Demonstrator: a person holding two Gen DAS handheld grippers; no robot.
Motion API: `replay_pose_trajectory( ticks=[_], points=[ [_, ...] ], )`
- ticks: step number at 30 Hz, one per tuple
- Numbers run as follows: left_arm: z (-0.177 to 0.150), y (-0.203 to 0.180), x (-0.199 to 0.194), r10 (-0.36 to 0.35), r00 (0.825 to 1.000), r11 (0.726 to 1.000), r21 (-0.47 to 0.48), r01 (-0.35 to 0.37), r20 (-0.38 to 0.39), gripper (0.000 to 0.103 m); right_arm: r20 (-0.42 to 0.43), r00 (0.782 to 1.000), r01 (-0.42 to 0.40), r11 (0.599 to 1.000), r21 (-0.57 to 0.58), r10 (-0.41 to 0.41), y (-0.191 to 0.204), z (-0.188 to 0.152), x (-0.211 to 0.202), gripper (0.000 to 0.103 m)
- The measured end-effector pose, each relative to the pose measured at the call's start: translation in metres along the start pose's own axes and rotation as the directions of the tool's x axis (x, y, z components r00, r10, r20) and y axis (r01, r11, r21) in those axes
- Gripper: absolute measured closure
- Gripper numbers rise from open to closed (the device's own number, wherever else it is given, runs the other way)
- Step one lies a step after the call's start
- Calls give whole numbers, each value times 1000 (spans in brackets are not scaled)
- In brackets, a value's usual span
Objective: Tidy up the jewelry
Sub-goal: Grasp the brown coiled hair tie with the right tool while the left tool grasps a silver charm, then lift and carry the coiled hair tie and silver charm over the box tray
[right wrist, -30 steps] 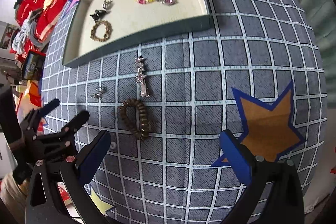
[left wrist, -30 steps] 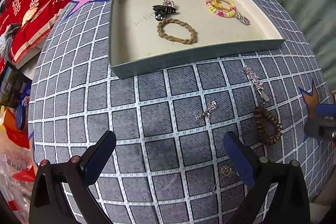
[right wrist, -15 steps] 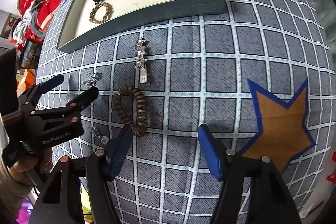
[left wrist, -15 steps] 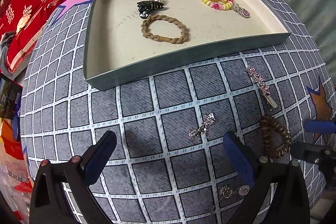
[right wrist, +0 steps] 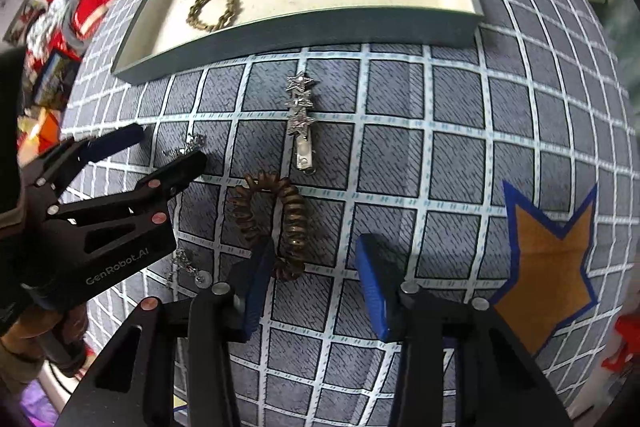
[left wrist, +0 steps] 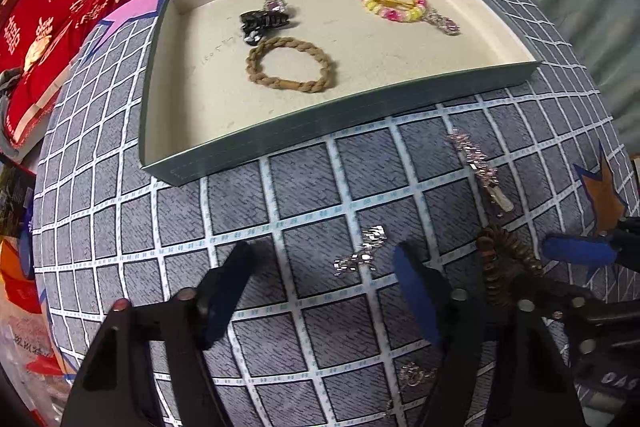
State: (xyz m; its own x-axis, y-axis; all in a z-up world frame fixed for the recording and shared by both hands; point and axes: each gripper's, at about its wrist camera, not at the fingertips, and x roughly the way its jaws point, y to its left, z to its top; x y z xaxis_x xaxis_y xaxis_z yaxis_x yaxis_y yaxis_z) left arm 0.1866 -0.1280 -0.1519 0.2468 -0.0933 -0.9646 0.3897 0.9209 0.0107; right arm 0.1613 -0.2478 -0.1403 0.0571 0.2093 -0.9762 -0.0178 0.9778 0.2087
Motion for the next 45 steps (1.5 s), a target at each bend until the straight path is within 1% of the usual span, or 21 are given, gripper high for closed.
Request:
replay_pose_trajectory(
  ticks=[1,3,5,8,10,11,14,16,17,18,19,25,29,30,32,35,39,42,43,44,45],
  points=[
    [0,-2,-1,-2,1000,1000,3,2,1,30,-1,1000,15,1000,-17,-15,4,0,1,67],
    [0,-5,-2,-17,1000,1000,8,17,0,40,-2,999,45,998,-46,-46,13,1,2,72],
    [-1,-8,-3,-24,1000,1000,11,24,-1,44,1,997,83,993,-79,-83,21,2,3,77],
    [0,-13,-5,-34,999,999,23,34,2,64,5,993,116,988,-105,-116,28,2,5,90],
    [0,-15,-5,-38,999,999,33,38,-2,75,7,993,119,987,-105,-119,34,4,7,91],
    [0,-16,-5,-42,999,998,37,42,-4,85,6,993,118,988,-101,-118,37,5,9,91],
    [-1,-14,-6,-58,998,998,24,58,-9,86,6,994,107,991,-85,-107,43,6,11,91],
    [-2,-11,-8,-74,997,997,1,74,-10,87,6,996,87,994,-69,-87,37,3,7,91],
    [-4,-8,-10,-87,996,996,-21,87,-11,90,6,997,75,995,-60,-75,37,4,6,91],
    [-5,-4,-11,-97,995,995,-39,96,-10,90,7,998,62,997,-53,-62,19,-6,-3,91],
    [-7,0,-14,-107,994,992,-61,107,-7,90,9,999,51,998,-45,-50,13,-7,-6,91],
    [-13,17,-28,-136,991,980,-146,136,15,90,17,1000,10,1000,5,-10,-9,-11,-21,91],
    [-16,25,-39,-145,989,972,-180,148,32,90,27,1000,-14,999,36,13,-23,-12,-32,91],
    [-16,26,-41,-145,989,972,-184,149,33,90,27,1000,-16,999,39,15,-28,-5,-34,91],
    [-16,26,-43,-131,991,975,-179,135,32,90,29,999,-19,999,43,18,-35,-4,-37,91],
    [-15,22,-44,-81,996,982,-167,84,26,90,28,999,-22,999,50,21,-32,-9,-40,91],
    [-13,21,-38,-89,996,978,-190,88,0,90,30,999,-28,998,58,27,-29,-16,-40,91],
    [-14,18,-33,-64,998,982,-177,61,-12,90,33,999,-32,997,64,30,-23,-19,-39,91],
    [-15,17,-32,-58,998,983,-174,54,-16,88,34,999,-33,997,67,30,-24,-19,-40,91],
    [-15,17,-30,-51,998,984,-172,47,-22,53,35,999,-34,997,71,32,-26,-20,-41,91],
    [-15,17,-29,-42,999,984,-174,36,-33,0,35,999,-35,997,75,32,-28,-20,-41,91]
  ],
)
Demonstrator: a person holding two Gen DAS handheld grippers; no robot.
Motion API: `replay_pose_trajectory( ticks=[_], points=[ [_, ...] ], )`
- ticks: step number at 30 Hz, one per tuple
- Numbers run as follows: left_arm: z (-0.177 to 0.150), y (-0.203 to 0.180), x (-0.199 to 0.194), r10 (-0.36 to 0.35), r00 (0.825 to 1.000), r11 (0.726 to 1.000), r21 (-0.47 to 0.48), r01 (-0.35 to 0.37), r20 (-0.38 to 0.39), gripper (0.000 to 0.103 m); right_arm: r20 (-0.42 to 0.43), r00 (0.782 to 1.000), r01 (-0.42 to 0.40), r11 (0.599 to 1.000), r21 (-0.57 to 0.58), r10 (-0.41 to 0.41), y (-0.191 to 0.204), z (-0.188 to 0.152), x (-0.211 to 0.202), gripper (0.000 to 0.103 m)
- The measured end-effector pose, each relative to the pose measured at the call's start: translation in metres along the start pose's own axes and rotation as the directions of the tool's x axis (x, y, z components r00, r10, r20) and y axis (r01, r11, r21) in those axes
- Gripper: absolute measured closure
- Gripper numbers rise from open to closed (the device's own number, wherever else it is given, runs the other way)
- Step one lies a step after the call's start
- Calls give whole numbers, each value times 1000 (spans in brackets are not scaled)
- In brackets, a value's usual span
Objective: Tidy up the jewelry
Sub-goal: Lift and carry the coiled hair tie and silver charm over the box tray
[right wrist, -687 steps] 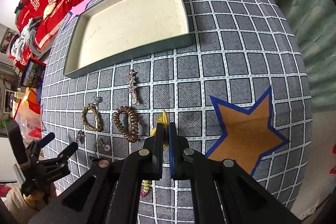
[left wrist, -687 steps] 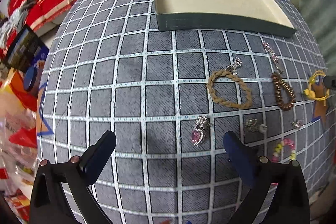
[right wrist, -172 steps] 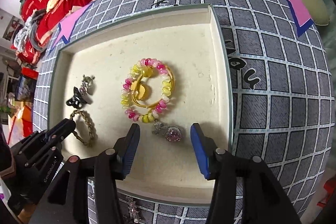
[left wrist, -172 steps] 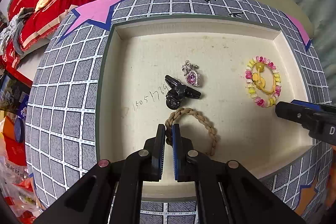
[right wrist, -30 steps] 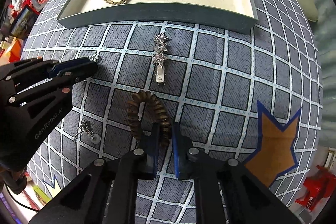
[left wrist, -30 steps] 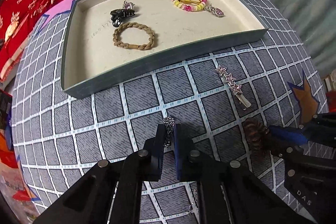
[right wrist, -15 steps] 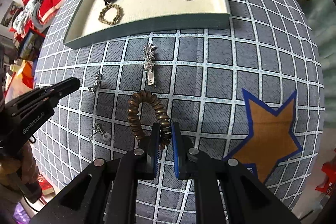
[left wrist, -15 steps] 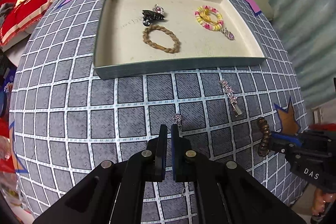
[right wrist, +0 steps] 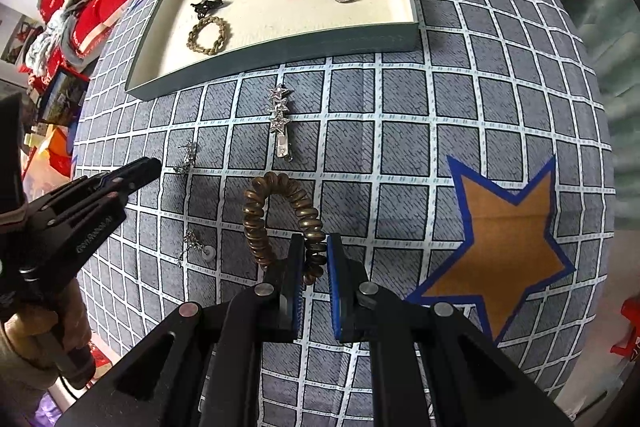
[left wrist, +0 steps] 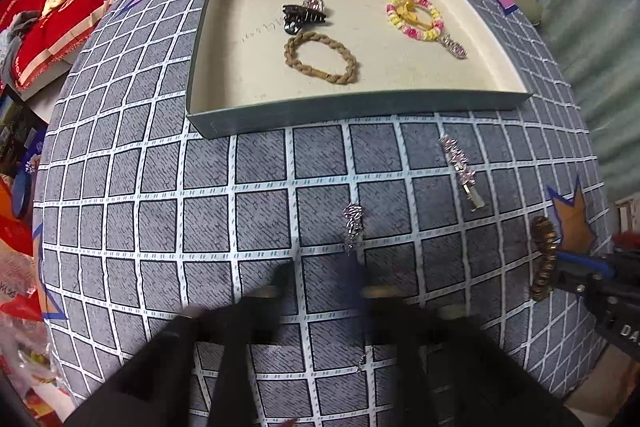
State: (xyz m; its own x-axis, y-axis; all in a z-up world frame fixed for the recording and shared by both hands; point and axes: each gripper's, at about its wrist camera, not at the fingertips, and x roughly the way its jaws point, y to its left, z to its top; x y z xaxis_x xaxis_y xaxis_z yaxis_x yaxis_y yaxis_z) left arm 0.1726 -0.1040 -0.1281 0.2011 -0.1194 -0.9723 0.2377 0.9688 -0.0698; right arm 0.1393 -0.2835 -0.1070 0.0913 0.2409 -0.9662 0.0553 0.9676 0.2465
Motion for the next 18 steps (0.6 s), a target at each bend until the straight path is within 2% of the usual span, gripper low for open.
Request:
replay_pose_trajectory(
  ticks=[1,4,8,11,12,15,17,18],
  points=[
    [-1,0,-1,30,999,1000,-9,-30,18,0,0,1000,0,1000,3,0,-2,0,-1,91],
    [0,-1,3,22,1000,1000,3,-22,22,0,1,1000,-1,1000,14,1,-7,-1,-2,91],
    [3,-1,12,66,998,998,1,-66,22,0,0,1000,-2,1000,26,2,-11,-2,-2,91],
    [9,0,24,52,999,999,5,-52,-1,1,1,1000,-1,1000,30,1,-13,-2,-3,91],
    [10,-2,28,43,999,999,13,-43,-11,13,1,1000,0,1000,30,0,-14,-2,-3,91],
    [14,-8,40,32,998,999,46,-29,-48,28,4,1000,0,999,34,0,-16,-4,-4,91],
    [12,-12,43,34,998,997,64,-31,-45,34,5,1000,0,999,36,0,-17,-4,-5,91],
    [11,-15,42,33,999,997,73,-30,-39,44,6,1000,0,999,38,0,-17,-4,-5,91]
  ],
)
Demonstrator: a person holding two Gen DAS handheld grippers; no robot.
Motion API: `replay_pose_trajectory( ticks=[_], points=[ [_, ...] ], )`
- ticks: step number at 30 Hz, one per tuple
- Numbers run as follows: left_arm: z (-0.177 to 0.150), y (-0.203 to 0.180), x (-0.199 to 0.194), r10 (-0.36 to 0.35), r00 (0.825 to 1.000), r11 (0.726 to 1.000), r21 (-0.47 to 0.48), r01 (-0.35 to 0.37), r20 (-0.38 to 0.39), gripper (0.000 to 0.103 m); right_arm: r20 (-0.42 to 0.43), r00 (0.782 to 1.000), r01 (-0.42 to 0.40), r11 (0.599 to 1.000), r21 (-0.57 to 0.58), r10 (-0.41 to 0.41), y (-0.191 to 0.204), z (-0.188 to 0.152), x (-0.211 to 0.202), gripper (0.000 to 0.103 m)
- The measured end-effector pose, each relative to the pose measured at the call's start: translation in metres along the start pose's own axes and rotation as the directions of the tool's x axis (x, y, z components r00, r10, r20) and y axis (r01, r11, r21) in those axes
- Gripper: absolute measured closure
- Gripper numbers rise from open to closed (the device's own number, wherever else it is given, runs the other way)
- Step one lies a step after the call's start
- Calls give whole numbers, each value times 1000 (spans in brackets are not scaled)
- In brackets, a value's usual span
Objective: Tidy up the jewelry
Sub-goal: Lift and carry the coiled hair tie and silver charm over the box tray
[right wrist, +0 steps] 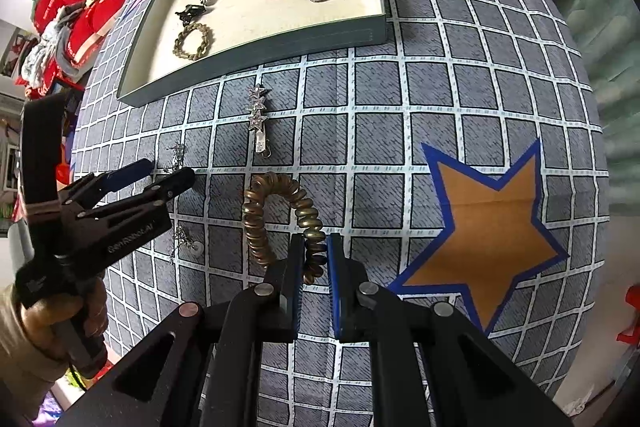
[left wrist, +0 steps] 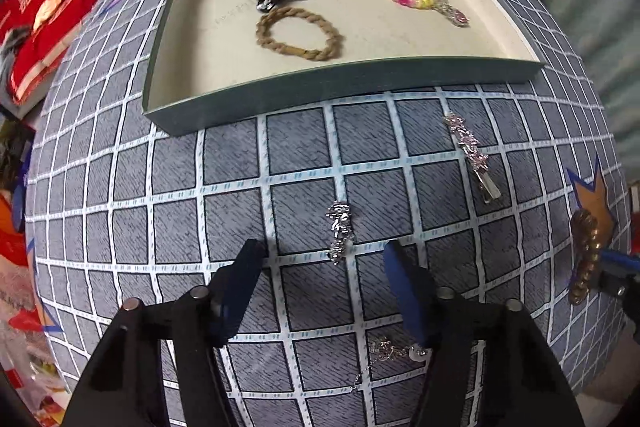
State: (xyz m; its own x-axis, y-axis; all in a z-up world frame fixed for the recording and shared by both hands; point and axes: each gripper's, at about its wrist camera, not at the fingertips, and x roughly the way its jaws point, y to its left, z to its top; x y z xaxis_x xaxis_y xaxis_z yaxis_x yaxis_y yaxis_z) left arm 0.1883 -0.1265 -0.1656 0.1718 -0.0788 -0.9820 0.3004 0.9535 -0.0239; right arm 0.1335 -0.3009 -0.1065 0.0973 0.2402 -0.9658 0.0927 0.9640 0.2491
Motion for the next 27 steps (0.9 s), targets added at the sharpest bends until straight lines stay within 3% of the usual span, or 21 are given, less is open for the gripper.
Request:
replay_pose_trajectory(
  ticks=[1,2,3,17,27],
  points=[
    [-1,-3,-1,-4,1000,1000,11,4,10,53,1,1000,-1,1000,1,1,0,0,0,91],
    [-1,-5,-2,-7,1000,1000,23,7,17,76,2,1000,-3,1000,4,3,-1,0,-1,91],
    [-2,-5,-3,-18,1000,999,29,18,14,88,3,1000,-5,1000,5,5,-1,0,-2,91],
    [0,-5,-57,-107,988,991,-68,115,113,90,51,998,-42,999,-11,42,4,15,-27,91],
    [-7,42,-115,-114,974,985,-108,137,193,90,94,993,-70,997,-36,73,15,47,-46,91]
  ],
)
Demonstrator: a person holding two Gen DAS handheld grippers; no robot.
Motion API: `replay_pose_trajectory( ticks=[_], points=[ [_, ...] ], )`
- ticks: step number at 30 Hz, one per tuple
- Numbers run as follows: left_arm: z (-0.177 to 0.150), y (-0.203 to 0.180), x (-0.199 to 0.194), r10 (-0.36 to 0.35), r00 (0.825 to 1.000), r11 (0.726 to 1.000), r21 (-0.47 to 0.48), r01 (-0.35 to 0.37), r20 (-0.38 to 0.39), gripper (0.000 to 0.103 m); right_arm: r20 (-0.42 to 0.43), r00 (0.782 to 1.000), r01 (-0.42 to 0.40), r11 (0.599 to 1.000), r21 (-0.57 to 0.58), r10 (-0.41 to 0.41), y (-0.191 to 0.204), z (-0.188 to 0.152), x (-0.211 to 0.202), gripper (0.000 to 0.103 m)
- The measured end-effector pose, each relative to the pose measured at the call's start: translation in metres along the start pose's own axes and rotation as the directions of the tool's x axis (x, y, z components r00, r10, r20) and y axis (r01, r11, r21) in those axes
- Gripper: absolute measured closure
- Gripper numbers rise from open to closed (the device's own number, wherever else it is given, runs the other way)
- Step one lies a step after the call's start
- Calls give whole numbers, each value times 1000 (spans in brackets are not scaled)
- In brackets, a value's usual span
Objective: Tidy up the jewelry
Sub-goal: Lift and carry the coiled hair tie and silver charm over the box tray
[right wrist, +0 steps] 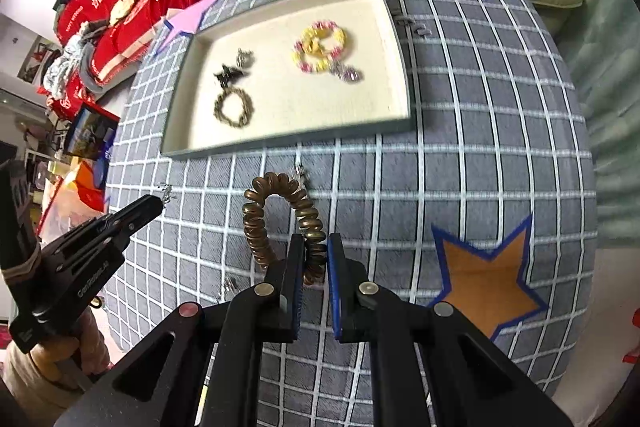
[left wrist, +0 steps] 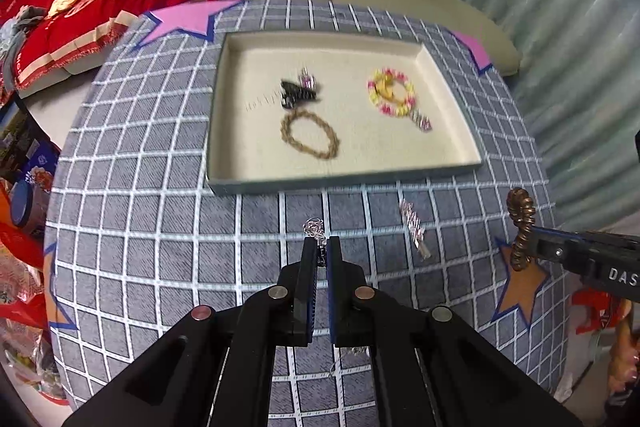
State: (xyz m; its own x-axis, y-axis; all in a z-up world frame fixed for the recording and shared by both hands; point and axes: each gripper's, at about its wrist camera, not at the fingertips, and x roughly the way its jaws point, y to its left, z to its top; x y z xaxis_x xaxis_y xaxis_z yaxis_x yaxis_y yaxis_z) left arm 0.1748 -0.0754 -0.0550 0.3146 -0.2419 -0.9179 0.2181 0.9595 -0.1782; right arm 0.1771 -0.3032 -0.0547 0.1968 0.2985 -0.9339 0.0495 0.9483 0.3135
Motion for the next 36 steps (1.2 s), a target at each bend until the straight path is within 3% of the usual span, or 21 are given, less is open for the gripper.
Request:
replay_pose_trajectory(
  ticks=[8,19,36],
  points=[
    [34,1,-12,12,998,1000,-12,-11,64,90,36,999,-18,999,-31,20,7,43,-6,91],
    [82,1,4,38,994,998,-50,-33,102,90,23,1000,-17,996,-85,19,12,98,9,91],
    [111,3,56,86,995,994,-76,-81,59,90,-16,1000,-7,992,-125,5,7,150,53,91]
  ],
)
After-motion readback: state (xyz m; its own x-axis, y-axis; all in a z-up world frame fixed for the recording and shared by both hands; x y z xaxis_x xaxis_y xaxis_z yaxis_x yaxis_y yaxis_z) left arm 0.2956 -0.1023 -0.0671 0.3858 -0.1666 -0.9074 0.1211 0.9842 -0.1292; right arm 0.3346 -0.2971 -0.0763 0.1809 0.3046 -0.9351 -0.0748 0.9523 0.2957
